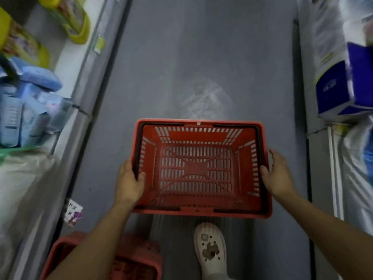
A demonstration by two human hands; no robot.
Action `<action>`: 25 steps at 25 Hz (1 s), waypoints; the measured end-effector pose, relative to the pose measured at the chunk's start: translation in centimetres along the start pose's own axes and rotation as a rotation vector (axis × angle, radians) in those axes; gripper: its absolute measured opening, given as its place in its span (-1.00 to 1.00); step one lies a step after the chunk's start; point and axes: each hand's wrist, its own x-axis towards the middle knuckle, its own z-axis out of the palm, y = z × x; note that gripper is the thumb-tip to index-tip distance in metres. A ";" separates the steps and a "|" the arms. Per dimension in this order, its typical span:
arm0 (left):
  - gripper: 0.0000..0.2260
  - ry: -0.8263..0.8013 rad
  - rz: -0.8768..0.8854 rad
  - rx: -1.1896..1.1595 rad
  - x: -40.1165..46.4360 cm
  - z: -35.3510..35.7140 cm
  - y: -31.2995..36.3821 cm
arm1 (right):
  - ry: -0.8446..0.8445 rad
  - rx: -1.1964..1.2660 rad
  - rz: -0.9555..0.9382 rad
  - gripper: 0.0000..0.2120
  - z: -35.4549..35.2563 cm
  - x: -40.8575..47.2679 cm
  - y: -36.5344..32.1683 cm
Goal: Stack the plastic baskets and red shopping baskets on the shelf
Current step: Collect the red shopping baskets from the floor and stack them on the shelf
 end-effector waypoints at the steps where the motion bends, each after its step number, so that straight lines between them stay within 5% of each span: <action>1: -0.44 -0.003 -0.030 -0.022 1.2 0.5 0.2 | -0.006 0.012 0.018 -0.49 0.3 0.8 0.4; 9: -0.55 0.029 -0.115 -0.190 1.4 0.2 1.8 | 0.016 0.191 0.063 -0.48 1.6 0.7 0.2; 18: -0.58 0.250 -0.102 -0.367 -10.4 -8.5 3.6 | 0.170 0.309 -0.140 -0.56 -7.4 -8.3 -4.4; 25: -0.61 0.381 -0.092 -0.467 -22.2 -17.4 3.3 | 0.138 0.352 -0.275 -0.56 -14.6 -17.8 -9.3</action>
